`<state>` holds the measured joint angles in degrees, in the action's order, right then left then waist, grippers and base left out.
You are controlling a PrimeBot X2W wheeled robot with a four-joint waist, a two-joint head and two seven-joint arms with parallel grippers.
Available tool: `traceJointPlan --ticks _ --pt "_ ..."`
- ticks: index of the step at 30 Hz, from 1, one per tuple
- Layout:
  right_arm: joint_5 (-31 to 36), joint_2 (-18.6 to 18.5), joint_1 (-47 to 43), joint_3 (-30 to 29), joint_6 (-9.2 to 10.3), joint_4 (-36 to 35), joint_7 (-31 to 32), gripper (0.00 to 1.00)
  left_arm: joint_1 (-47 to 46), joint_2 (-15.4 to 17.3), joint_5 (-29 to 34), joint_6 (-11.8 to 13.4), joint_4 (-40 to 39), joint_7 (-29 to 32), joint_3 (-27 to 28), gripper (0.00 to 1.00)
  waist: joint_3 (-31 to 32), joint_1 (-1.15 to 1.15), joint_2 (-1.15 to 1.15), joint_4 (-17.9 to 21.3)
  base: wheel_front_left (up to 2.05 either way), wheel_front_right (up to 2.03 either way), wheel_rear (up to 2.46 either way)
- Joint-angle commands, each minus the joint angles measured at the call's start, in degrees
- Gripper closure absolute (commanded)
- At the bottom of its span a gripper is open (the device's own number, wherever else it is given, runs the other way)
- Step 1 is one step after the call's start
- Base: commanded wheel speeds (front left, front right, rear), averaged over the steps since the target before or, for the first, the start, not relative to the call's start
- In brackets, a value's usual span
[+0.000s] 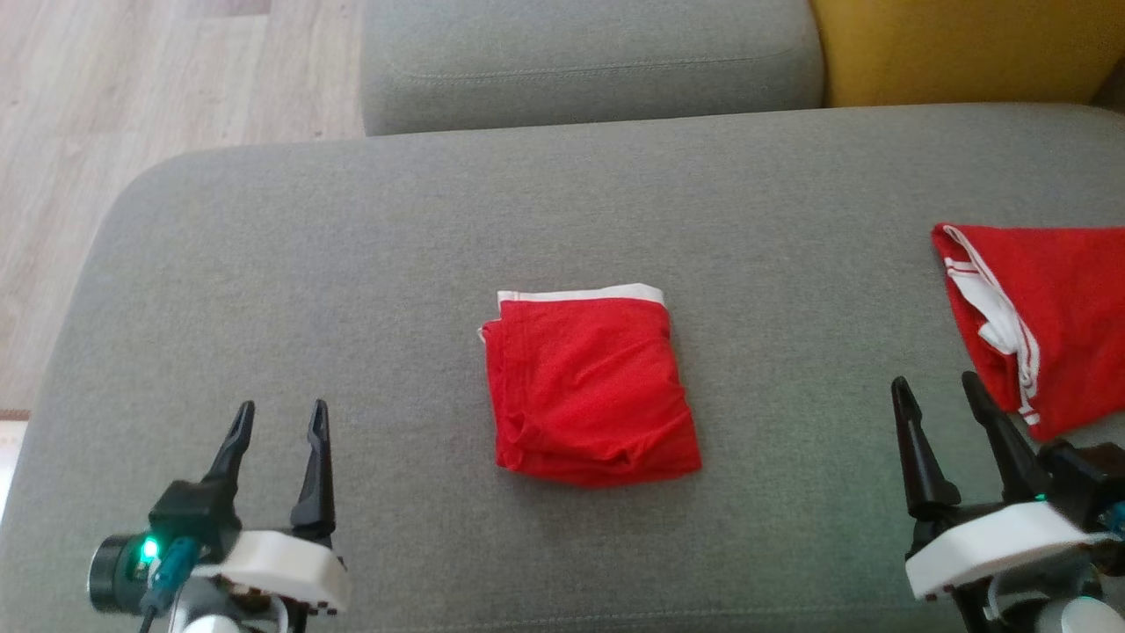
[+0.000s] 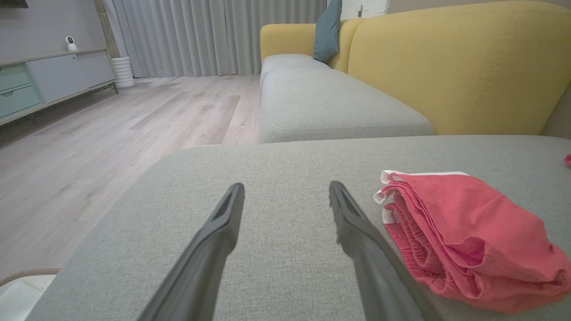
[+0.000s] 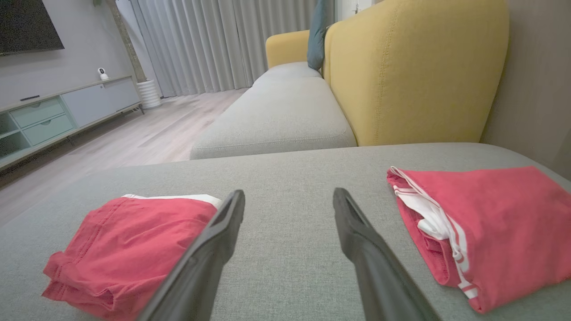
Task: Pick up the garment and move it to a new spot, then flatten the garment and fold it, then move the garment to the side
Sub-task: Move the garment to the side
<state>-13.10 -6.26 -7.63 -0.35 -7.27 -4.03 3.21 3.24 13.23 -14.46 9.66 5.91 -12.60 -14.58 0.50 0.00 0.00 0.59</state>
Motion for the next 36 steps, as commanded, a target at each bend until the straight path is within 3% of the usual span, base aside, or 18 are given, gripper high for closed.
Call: traceJointPlan --ticks 1,12,21,28,29,30,36 --pt "0.3 -1.0 1.7 1.0 -0.22 -2.1 0.3 0.00 -3.6 1.1 -0.1 0.6 -2.2 -0.1 1.6 0.00 -0.3 0.00 0.00 -0.5 0.00 0.00 0.00" --pt "-1.6 -2.5 8.7 6.7 -0.22 4.9 1.6 0.00 -10.8 -0.6 1.4 -0.3 -3.1 -1.1 -0.7 0.00 -6.8 0.00 0.00 -6.9 0.00 0.00 0.00" --pt "-4.5 -2.1 18.1 12.0 -0.22 22.3 0.5 0.00 -15.8 -3.8 3.2 -1.4 -1.9 -2.3 -2.9 0.00 -10.8 0.00 0.00 -13.3 0.00 0.00 0.00" --pt "-6.8 -0.8 21.0 13.7 -0.22 33.3 0.4 0.00 -15.3 -5.1 4.6 -2.2 -3.4 -2.4 -2.0 0.00 -10.9 0.00 0.00 -15.1 0.00 0.00 0.00" --pt "-7.7 -0.6 21.1 14.2 -0.22 34.0 0.6 0.62 -15.1 -5.2 4.8 -2.3 -3.5 -2.4 -1.8 0.00 -10.8 0.00 0.00 -15.1 0.00 0.00 0.00" --pt "-8.3 -0.5 21.2 14.7 -0.22 34.6 0.8 1.00 -14.9 -5.3 4.9 -2.5 -3.5 -2.4 -1.6 0.00 -10.7 0.00 0.00 -15.1 0.00 0.00 0.00" --pt "-9.2 -1.8 21.5 18.2 -0.22 33.6 0.1 1.00 -14.1 -5.6 5.9 -3.0 -3.7 -2.4 -0.4 0.00 -10.1 0.00 0.00 -13.1 0.00 0.00 0.00"
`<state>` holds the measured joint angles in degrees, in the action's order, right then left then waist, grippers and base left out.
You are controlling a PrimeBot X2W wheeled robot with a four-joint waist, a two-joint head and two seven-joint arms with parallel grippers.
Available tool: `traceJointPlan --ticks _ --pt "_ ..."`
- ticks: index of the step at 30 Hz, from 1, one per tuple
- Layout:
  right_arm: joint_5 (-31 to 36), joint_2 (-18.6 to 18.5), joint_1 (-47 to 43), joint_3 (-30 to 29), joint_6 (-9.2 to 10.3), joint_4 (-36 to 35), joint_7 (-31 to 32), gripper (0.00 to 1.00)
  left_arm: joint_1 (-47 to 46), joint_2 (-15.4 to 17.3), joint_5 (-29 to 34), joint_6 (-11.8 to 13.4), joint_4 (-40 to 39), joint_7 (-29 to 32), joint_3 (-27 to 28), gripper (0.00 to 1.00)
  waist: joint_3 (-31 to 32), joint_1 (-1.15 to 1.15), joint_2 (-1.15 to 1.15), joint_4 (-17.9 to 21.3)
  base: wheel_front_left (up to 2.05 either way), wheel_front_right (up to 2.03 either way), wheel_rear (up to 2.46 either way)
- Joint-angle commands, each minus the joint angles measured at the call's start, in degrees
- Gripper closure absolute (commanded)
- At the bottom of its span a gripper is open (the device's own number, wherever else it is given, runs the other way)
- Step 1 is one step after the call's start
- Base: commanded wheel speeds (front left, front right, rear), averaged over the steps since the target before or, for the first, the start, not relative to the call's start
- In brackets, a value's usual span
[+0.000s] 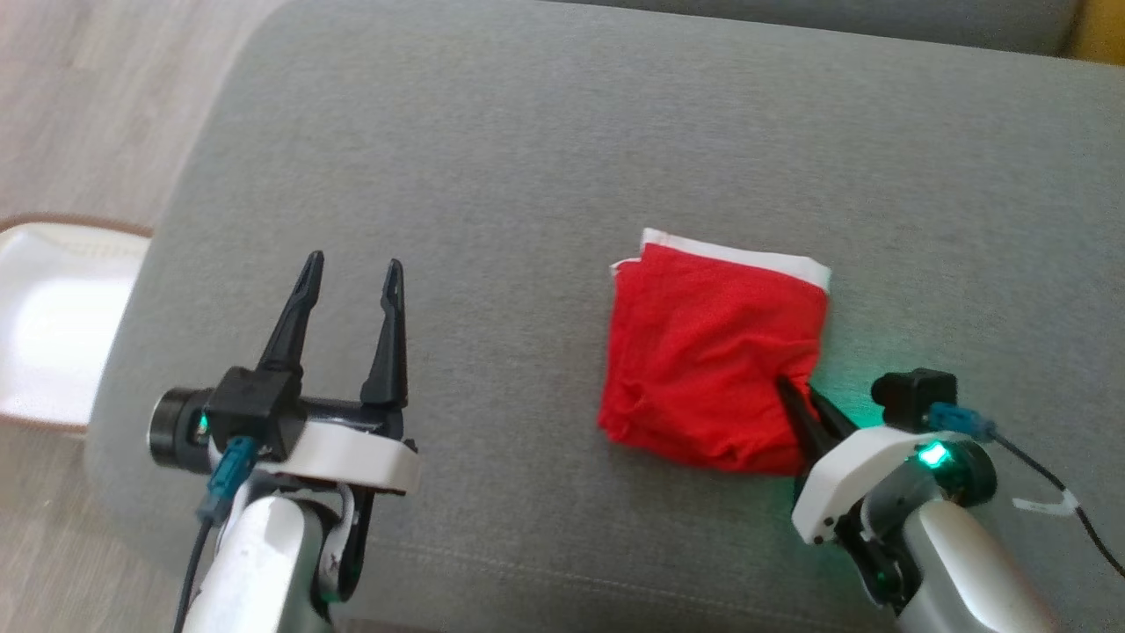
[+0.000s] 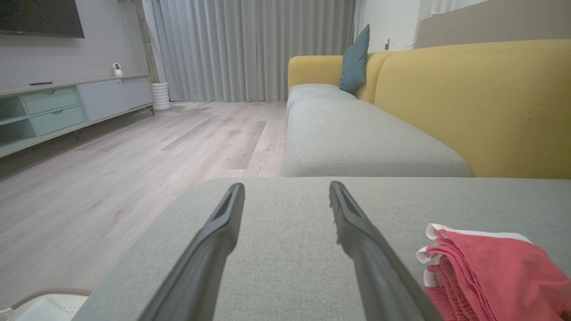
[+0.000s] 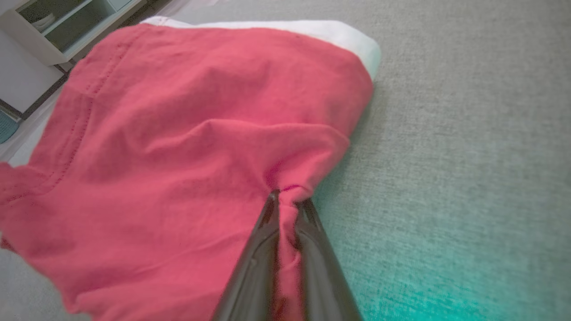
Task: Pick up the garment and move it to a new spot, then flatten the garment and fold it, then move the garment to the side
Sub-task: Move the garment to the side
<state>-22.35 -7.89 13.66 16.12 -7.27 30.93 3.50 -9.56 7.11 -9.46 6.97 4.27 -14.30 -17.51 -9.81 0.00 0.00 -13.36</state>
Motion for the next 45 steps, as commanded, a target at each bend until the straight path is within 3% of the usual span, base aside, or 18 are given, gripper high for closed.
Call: traceJointPlan --ticks 1,7,13,18,24,29,33,39,45 --pt "0.2 -0.5 0.1 2.3 -0.22 -2.0 -0.3 1.00 -1.2 0.6 1.0 -0.3 -2.0 -0.7 2.7 0.00 0.3 0.00 0.00 1.6 0.00 0.00 0.00" --pt "1.6 -3.9 -1.5 4.1 -0.22 -6.1 -0.2 1.00 -0.1 1.1 1.3 -0.5 -2.5 -0.7 3.9 0.00 0.3 0.00 0.00 8.8 0.00 0.00 0.00" --pt "2.3 -9.8 -0.4 5.8 -0.22 -9.1 1.2 1.00 -0.3 1.6 1.8 -1.1 -3.1 -0.7 3.9 0.00 -1.2 0.00 0.00 18.1 0.00 0.00 0.00" --pt "2.2 -15.3 4.1 8.1 -0.22 -10.0 2.0 1.00 -2.5 2.1 2.5 -1.8 -3.0 -0.7 3.3 0.00 -4.1 0.00 0.00 24.3 0.00 0.00 0.00" --pt "2.1 -21.6 12.4 10.5 -0.22 -8.1 0.3 1.00 -6.1 2.8 3.3 -2.6 -2.9 -0.1 2.4 0.00 -8.5 0.00 0.00 28.5 0.00 0.00 0.00" --pt "3.0 -27.5 19.0 8.8 -0.22 -5.7 -1.7 1.00 -8.7 3.5 4.1 -3.0 -3.3 0.8 1.6 0.00 -12.1 0.00 0.00 30.6 0.00 0.00 0.00" --pt "3.8 -30.1 23.2 5.1 -0.22 -3.4 -2.7 1.00 -10.2 4.0 4.6 -3.2 -3.6 1.4 1.3 0.00 -14.6 0.00 0.00 31.9 0.00 0.00 0.00" --pt "3.6 -30.3 27.2 0.4 -0.22 1.9 -4.5 1.00 -12.8 4.3 5.3 -3.9 -4.1 2.2 0.1 0.00 -18.1 0.00 0.00 32.6 0.00 0.00 0.00" --pt "3.0 -28.0 29.8 -2.7 -0.22 8.4 -6.3 1.00 -15.6 4.5 6.0 -4.6 -4.4 3.1 -1.2 0.00 -22.1 0.00 0.00 32.1 0.00 0.00 0.00"
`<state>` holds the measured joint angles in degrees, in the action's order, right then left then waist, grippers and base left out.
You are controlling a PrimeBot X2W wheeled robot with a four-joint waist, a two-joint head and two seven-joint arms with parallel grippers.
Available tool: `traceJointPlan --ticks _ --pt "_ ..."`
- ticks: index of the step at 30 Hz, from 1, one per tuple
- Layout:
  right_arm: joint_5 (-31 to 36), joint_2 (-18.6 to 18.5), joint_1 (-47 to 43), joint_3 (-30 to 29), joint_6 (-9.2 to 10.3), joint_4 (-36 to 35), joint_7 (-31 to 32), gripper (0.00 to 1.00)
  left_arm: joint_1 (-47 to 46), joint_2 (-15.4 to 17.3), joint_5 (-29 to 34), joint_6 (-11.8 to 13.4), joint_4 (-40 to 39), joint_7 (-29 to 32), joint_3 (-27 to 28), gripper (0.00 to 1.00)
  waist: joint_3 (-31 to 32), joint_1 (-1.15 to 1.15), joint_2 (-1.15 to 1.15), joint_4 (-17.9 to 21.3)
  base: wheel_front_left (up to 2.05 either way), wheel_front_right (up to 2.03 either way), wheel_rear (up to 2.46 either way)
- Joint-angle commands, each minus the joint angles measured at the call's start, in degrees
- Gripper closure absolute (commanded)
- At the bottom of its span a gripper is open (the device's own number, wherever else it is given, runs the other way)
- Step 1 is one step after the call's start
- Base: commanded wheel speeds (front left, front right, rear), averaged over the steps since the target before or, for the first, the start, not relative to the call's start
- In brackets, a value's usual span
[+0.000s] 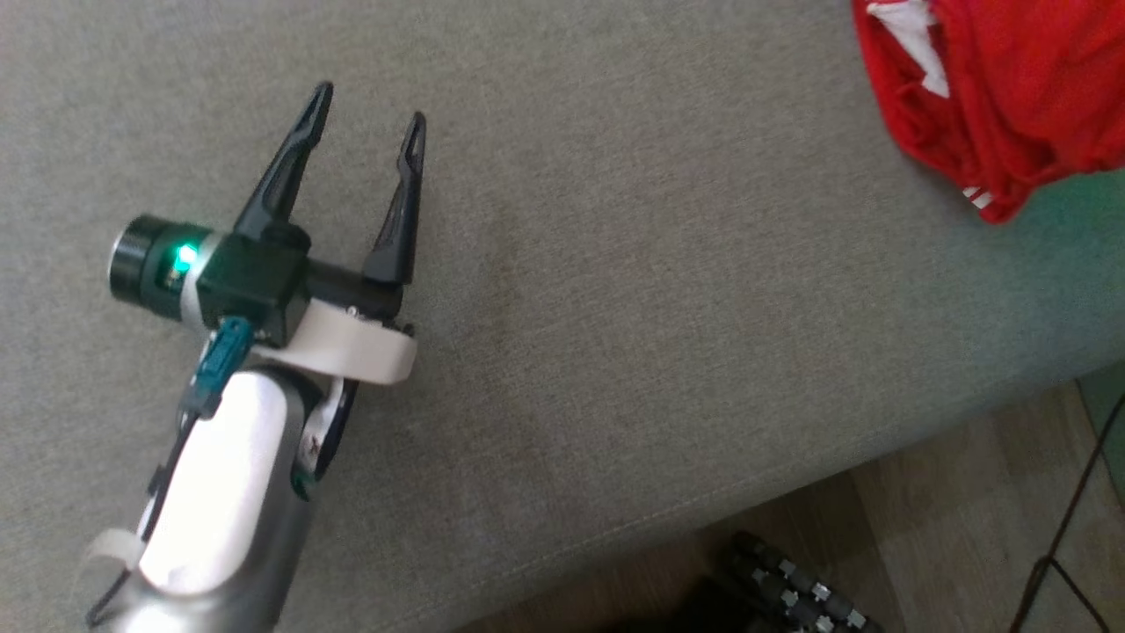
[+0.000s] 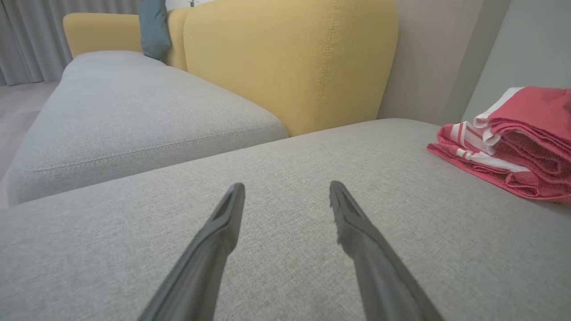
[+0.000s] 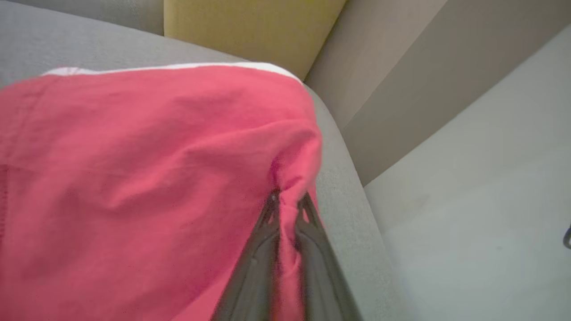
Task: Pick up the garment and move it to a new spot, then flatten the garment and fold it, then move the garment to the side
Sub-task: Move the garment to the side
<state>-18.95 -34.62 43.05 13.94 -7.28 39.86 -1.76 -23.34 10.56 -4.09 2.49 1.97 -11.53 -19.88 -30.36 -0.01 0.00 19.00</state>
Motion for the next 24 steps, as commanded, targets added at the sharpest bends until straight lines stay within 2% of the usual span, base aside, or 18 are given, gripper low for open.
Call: traceJointPlan --ticks 1,3,4,5,6,7,13,17,20,24 --pt "-0.6 -0.7 1.0 -0.9 -0.21 0.3 -1.8 1.00 -2.2 1.0 0.8 -0.2 -2.1 0.3 1.0 0.00 -2.1 0.01 0.00 -0.4 0.00 0.00 0.00" --pt "-0.8 0.0 1.9 -1.5 -0.21 2.7 -2.9 1.00 -2.9 1.1 0.9 -0.3 -2.0 0.5 0.8 0.00 -3.2 0.01 0.00 -0.7 0.00 0.00 0.00" --pt "-0.8 0.3 2.4 -1.8 -0.21 4.1 -3.3 0.83 -3.3 1.2 0.9 -0.4 -2.0 0.5 0.7 0.00 -3.6 0.01 0.00 -0.9 0.00 0.00 0.00" --pt "-0.5 0.4 2.8 -2.2 -0.21 5.4 -4.1 0.55 -3.5 1.1 0.9 -0.4 -1.9 0.5 0.6 0.00 -3.9 0.01 0.00 -1.1 0.00 0.00 0.00" --pt "-0.4 0.6 3.2 -3.0 -0.21 6.8 -4.9 0.33 -3.7 1.1 0.9 -0.4 -1.7 0.5 0.5 0.00 -4.1 0.01 0.00 -1.4 0.00 0.00 0.00" --pt "-0.2 1.1 3.4 -3.5 -0.21 8.3 -5.3 0.00 -3.8 1.1 0.9 -0.4 -1.5 0.4 0.4 0.00 -4.1 0.01 0.00 -1.6 0.00 0.00 0.00" --pt "1.7 2.4 2.5 -8.3 -0.21 14.3 -9.3 0.00 -2.9 0.8 0.0 0.1 0.3 -0.7 0.6 0.00 -1.8 0.01 0.00 -3.3 0.00 0.00 0.00" --pt "1.9 3.7 -0.3 -10.9 -0.21 12.6 -12.0 0.00 -1.3 0.3 -1.0 0.9 1.4 -1.6 1.0 0.00 1.0 0.01 0.00 -4.3 0.00 0.00 0.00" --pt "3.0 6.0 -4.8 -12.3 -0.21 6.6 -13.0 0.00 1.2 -0.2 -2.2 2.0 2.4 -2.2 1.9 0.00 4.5 0.01 0.00 -5.1 0.00 0.00 0.00" --pt "5.1 10.8 -12.6 -14.9 -0.21 -5.5 -13.2 0.00 4.8 -0.7 -3.8 3.2 3.0 -2.8 3.1 0.00 8.7 0.01 0.00 -6.2 0.00 0.00 0.00"
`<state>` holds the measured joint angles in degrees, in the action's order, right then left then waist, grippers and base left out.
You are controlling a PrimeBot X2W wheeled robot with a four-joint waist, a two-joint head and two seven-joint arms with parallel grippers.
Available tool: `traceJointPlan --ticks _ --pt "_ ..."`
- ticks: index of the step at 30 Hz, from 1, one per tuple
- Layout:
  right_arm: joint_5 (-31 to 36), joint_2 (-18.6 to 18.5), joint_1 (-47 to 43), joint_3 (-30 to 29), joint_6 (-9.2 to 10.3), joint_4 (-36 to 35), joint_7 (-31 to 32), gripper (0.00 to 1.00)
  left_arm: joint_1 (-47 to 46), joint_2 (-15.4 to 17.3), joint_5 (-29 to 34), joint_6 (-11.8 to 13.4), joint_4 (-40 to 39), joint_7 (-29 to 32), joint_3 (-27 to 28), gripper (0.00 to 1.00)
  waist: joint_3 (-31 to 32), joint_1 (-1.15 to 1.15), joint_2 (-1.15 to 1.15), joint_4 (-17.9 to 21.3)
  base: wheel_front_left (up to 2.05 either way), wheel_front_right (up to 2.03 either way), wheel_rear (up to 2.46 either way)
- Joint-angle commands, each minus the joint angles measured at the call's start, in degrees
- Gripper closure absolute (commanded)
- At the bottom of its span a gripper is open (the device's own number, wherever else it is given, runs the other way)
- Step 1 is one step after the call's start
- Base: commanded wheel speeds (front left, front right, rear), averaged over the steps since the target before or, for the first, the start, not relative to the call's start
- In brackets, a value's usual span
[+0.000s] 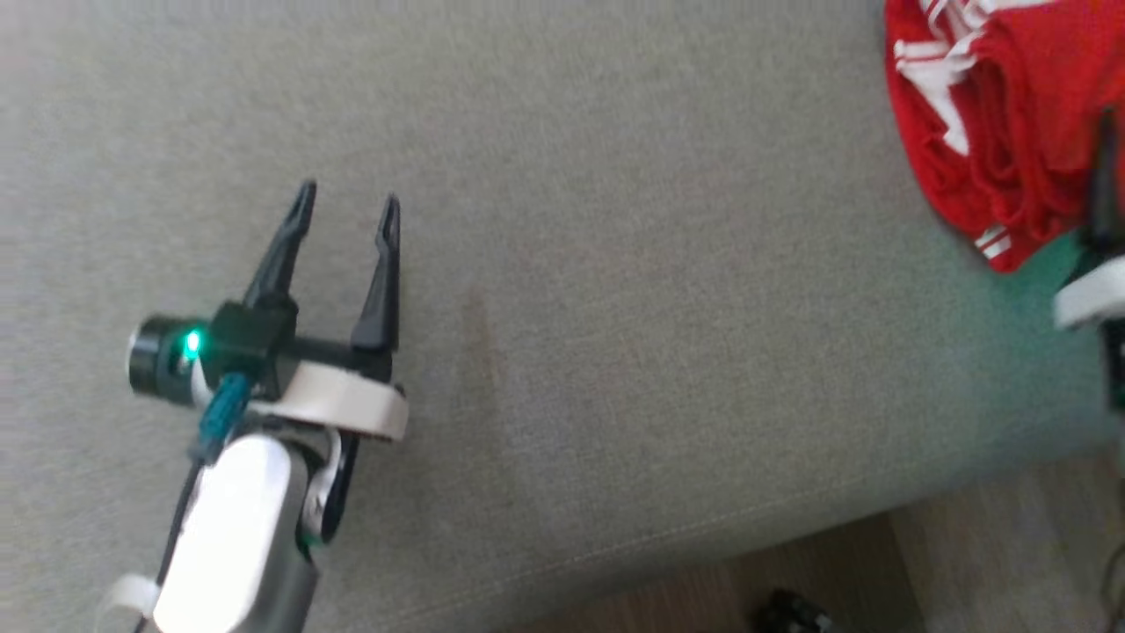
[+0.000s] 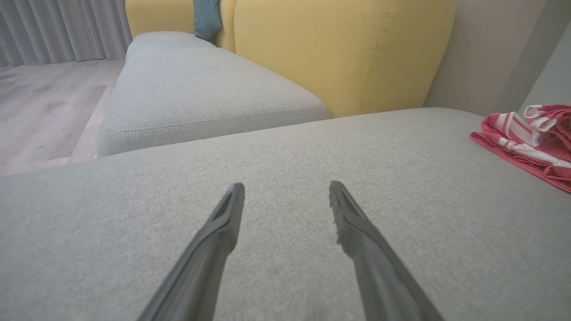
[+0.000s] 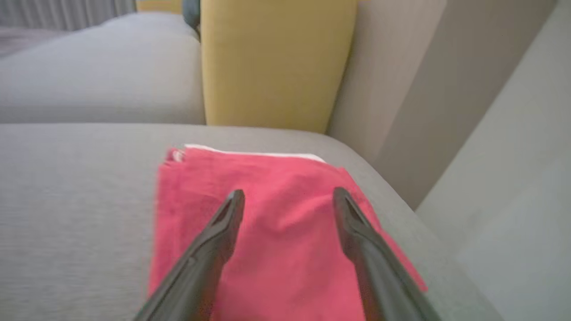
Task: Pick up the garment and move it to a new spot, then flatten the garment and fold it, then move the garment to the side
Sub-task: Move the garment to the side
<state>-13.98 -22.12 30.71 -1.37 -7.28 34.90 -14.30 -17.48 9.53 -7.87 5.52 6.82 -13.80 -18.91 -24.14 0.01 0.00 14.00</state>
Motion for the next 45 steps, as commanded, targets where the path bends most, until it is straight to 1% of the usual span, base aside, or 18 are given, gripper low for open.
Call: traceJointPlan --ticks 1,4,8,11,14,20,25,34,45 --pt "0.9 -0.3 -2.3 0.1 -0.21 -3.8 -0.7 0.00 -0.3 0.3 -0.3 0.4 -1.9 -0.7 2.4 0.00 3.2 -0.01 0.00 -1.5 0.00 0.00 0.00" --pt "2.5 3.5 -7.7 0.1 -0.21 -12.7 0.1 0.00 1.6 0.1 -1.0 0.9 -1.8 -0.9 2.9 0.00 5.5 -0.01 0.00 -2.8 0.00 0.00 0.00" --pt "3.9 8.2 -13.7 0.8 -0.21 -22.9 3.6 0.00 3.0 -0.1 -1.4 1.2 -1.7 -1.0 3.0 0.00 7.9 -0.01 0.00 -5.2 0.00 0.00 0.00" --pt "4.6 11.2 -17.3 1.1 -0.21 -28.4 6.1 0.00 3.8 -0.3 -1.7 1.4 -1.4 -1.1 3.1 0.00 9.5 -0.01 0.00 -7.4 0.00 0.00 0.00" --pt "5.1 13.5 -20.1 1.5 -0.21 -31.9 8.3 0.00 4.7 -0.4 -2.1 1.8 -1.2 -1.1 3.4 0.00 11.0 -0.01 0.00 -9.3 0.00 0.00 0.00" --pt "6.0 15.5 -24.5 1.1 -0.21 -35.2 10.7 0.00 7.6 0.1 -3.0 2.8 -0.2 -1.0 4.4 0.00 14.6 -0.01 0.00 -11.1 0.00 0.00 0.00" --pt "6.6 16.5 -28.2 1.0 -0.21 -36.5 12.3 0.00 11.1 0.6 -4.3 3.5 0.4 -0.3 5.3 0.00 18.7 -0.01 0.00 -11.0 0.00 0.00 0.00" --pt "7.2 16.9 -32.7 1.2 -0.21 -38.7 15.2 0.00 16.6 1.6 -5.6 4.3 -0.3 1.0 5.8 0.00 24.1 -0.01 0.00 -10.7 0.00 0.00 0.00" --pt "6.8 17.1 -34.5 2.8 -0.21 -40.2 16.7 0.00 18.9 2.6 -5.3 5.5 -2.2 2.4 5.5 0.00 25.7 -0.01 0.00 -11.3 0.00 0.00 0.00"
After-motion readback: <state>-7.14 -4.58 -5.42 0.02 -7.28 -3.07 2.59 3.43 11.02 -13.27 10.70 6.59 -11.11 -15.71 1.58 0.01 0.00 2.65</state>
